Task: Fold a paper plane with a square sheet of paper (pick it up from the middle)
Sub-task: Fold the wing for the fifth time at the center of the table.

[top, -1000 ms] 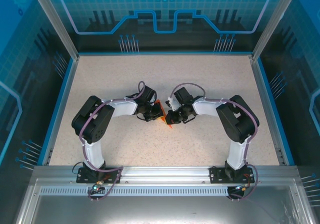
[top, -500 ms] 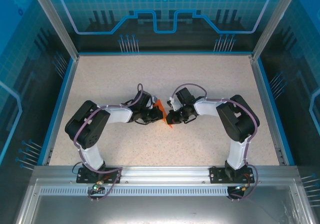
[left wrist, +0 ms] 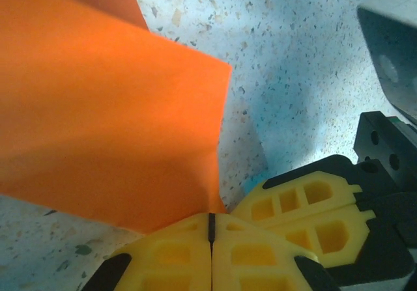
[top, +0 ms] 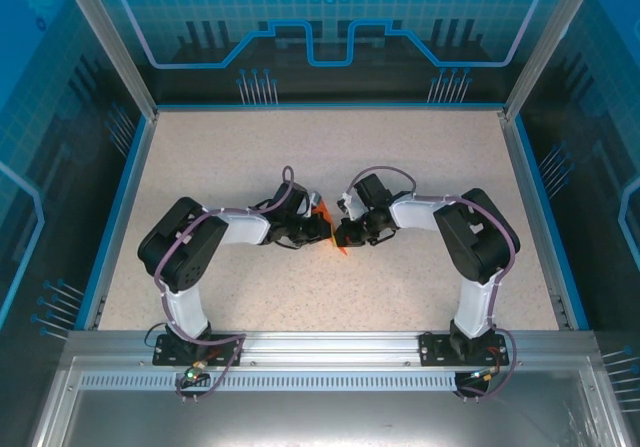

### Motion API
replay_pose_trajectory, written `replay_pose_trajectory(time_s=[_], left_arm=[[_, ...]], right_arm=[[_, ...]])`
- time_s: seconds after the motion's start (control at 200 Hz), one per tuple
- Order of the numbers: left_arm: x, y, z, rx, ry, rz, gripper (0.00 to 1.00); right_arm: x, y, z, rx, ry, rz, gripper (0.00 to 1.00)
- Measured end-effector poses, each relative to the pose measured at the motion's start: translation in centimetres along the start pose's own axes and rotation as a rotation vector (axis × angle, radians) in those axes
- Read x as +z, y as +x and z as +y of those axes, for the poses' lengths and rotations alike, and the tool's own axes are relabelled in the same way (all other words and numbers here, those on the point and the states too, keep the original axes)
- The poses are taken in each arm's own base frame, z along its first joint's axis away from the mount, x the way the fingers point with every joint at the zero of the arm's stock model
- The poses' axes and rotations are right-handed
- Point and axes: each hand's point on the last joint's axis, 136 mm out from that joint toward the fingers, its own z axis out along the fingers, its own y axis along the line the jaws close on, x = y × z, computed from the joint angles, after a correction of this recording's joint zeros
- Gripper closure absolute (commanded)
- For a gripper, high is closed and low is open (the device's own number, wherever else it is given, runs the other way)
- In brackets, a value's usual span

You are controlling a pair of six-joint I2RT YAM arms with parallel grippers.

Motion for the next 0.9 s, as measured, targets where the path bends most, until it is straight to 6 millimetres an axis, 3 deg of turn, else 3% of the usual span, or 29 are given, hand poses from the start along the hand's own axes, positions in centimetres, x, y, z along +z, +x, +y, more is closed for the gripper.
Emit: replay_pose_trajectory(time_s=[0.405,0.7,0.9], left_arm=[[0.2,-0.4,0.8,0.028,-0.065,-0.005,0.97],[-1.1,-4.7,1.3,0.108,-0.117,-0.073,0.96],[-1.7,-5.6,2.0,0.143,-0.124,-0.078,0.95]], right_arm=[[-0.1,0.2,-0.2,-0.015,-0.018,-0.012,1.0],[-0.1,0.2,-0.3,-0.018,-0.025,-0.015,1.0],[-0.1,0.2,-0.3,-0.018,-0.026,-0.016,1.0]])
